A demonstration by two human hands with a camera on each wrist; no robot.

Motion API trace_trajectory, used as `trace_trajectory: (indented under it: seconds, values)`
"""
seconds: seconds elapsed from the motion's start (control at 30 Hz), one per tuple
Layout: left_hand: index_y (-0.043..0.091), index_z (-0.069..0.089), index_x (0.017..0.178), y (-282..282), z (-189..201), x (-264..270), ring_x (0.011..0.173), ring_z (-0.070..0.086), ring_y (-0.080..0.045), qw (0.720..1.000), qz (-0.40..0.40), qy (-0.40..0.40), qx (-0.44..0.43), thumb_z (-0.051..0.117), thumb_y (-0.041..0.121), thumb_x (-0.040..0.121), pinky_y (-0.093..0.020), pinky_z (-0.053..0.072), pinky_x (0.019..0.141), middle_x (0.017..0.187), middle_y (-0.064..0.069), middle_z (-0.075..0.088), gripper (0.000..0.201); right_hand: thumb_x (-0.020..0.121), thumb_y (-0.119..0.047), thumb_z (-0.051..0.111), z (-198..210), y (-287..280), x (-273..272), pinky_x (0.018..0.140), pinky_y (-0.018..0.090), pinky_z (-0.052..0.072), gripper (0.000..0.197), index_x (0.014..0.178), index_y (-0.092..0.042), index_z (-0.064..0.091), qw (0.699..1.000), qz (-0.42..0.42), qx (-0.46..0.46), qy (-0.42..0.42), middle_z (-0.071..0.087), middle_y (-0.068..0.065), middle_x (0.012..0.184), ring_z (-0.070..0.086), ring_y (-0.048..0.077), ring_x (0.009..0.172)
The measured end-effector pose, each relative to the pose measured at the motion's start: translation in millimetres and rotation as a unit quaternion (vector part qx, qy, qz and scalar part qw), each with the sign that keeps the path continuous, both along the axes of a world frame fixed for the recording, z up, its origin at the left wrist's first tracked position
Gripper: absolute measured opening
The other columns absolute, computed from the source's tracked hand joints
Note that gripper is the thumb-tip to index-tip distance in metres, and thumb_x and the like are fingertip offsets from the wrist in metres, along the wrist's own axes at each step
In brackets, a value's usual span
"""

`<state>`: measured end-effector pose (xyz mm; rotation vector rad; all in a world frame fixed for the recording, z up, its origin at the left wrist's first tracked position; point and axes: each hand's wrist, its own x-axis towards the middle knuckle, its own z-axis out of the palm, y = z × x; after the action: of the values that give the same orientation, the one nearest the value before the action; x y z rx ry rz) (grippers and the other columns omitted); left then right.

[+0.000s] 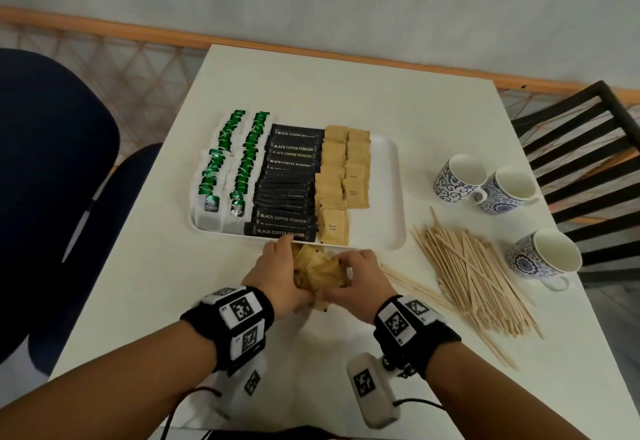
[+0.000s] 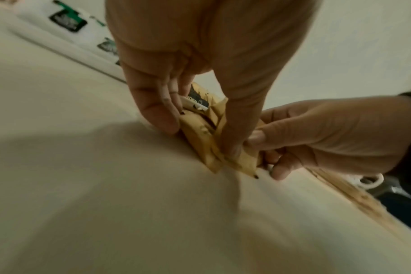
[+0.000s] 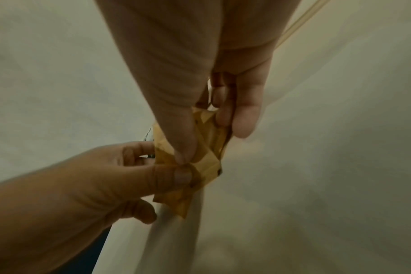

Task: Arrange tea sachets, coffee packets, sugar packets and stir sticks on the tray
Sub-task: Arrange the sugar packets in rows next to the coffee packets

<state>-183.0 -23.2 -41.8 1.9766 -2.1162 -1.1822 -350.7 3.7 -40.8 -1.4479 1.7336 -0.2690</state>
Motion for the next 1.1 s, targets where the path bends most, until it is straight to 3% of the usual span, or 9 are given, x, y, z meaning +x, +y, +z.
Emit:
trace_trajectory:
  seconds: [0.17, 0.3, 0.5, 0.63, 0.73, 0.8, 0.9, 1.0, 1.1]
  values:
    - [0.038, 0.012, 0.121, 3, -7, -2, 0.106, 0.057, -0.025, 0.987, 0.125, 0.092, 0.032, 0.083, 0.037, 0.046, -0.042, 0.053, 0.089, 0.120, -0.004, 0.050, 0.104, 0.067, -0.030, 0.080, -6, -2, 5, 0.077, 0.019, 0.040, 0.062, 0.119, -0.023, 0.049, 0.999, -0.029, -0.026, -0.024, 0.047, -0.005, 0.112, 0.049, 0.010, 0.095]
    - [0.024, 0.034, 0.112, -2, -6, -4, 0.096, 0.062, -0.025, 0.974, 0.174, 0.129, 0.064, 0.084, 0.027, 0.045, -0.042, 0.059, 0.072, 0.108, -0.005, 0.058, 0.084, 0.068, -0.025, 0.079, -5, -5, 4, 0.083, 0.021, 0.041, 0.067, 0.128, -0.023, 0.049, 0.999, -0.024, -0.033, -0.032, 0.046, -0.006, 0.112, 0.048, 0.010, 0.098]
    - [0.016, 0.066, 0.105, -17, -2, -7, 0.083, 0.066, -0.020, 0.967, 0.148, 0.148, 0.143, 0.081, 0.024, 0.064, -0.027, 0.053, 0.060, 0.093, -0.002, 0.069, 0.045, 0.069, -0.020, 0.074, -10, -12, 3, 0.065, 0.020, 0.048, 0.034, 0.101, -0.022, 0.062, 0.998, 0.003, -0.038, -0.047, 0.054, 0.001, 0.100, 0.056, 0.014, 0.082]
    - [0.018, 0.058, 0.108, -9, 0, -20, 0.098, 0.061, -0.023, 0.984, 0.121, 0.080, 0.108, 0.075, 0.049, 0.061, -0.035, 0.053, 0.087, 0.108, -0.004, 0.058, 0.059, 0.072, -0.021, 0.071, -17, -9, -1, 0.064, 0.010, 0.034, 0.033, 0.101, -0.024, 0.056, 0.998, 0.018, -0.043, -0.041, 0.047, -0.001, 0.102, 0.049, 0.012, 0.087]
    - [0.016, 0.048, 0.118, 2, -4, -26, 0.105, 0.056, -0.023, 0.989, 0.108, 0.080, 0.065, 0.069, 0.046, 0.078, -0.038, 0.049, 0.093, 0.116, -0.004, 0.052, 0.054, 0.076, -0.018, 0.069, -18, -5, -4, 0.068, 0.009, 0.037, 0.033, 0.106, -0.021, 0.057, 0.997, 0.022, -0.047, -0.052, 0.044, -0.003, 0.103, 0.048, 0.010, 0.085]
    - [0.019, 0.042, 0.117, 5, -1, -26, 0.102, 0.058, -0.017, 0.967, 0.138, 0.184, 0.110, 0.062, 0.040, 0.088, -0.036, 0.051, 0.090, 0.114, -0.001, 0.057, 0.042, 0.075, -0.017, 0.070, -18, -2, -6, 0.070, 0.010, 0.041, 0.035, 0.108, -0.019, 0.060, 0.996, 0.012, -0.051, -0.076, 0.045, -0.003, 0.103, 0.050, 0.008, 0.081]
    - [0.025, 0.047, 0.114, 5, 3, -22, 0.093, 0.062, -0.012, 0.935, 0.191, 0.267, 0.134, 0.053, 0.042, 0.093, -0.030, 0.053, 0.078, 0.106, 0.005, 0.063, 0.028, 0.074, -0.018, 0.075, -13, 0, -6, 0.064, 0.008, 0.041, 0.021, 0.087, -0.028, 0.061, 0.992, 0.000, -0.062, -0.114, 0.050, -0.006, 0.093, 0.050, 0.001, 0.072]
    - [0.030, 0.059, 0.106, 1, 5, -16, 0.097, 0.067, -0.024, 0.899, 0.259, 0.320, 0.151, 0.058, 0.044, 0.085, -0.048, 0.052, 0.091, 0.103, -0.002, 0.071, 0.025, 0.073, -0.019, 0.078, -11, 0, -6, 0.066, 0.010, 0.046, 0.043, 0.110, -0.034, 0.061, 0.982, -0.035, -0.062, -0.173, 0.056, -0.010, 0.089, 0.054, -0.001, 0.070]
    - [0.026, 0.062, 0.101, -3, 10, -11, 0.089, 0.070, -0.032, 0.867, 0.308, 0.351, 0.175, 0.055, 0.033, 0.093, -0.050, 0.057, 0.080, 0.099, -0.011, 0.072, 0.013, 0.074, -0.018, 0.080, -9, -5, -2, 0.063, 0.023, 0.053, 0.041, 0.107, -0.029, 0.059, 0.963, -0.103, -0.045, -0.244, 0.060, -0.001, 0.083, 0.058, 0.009, 0.067]
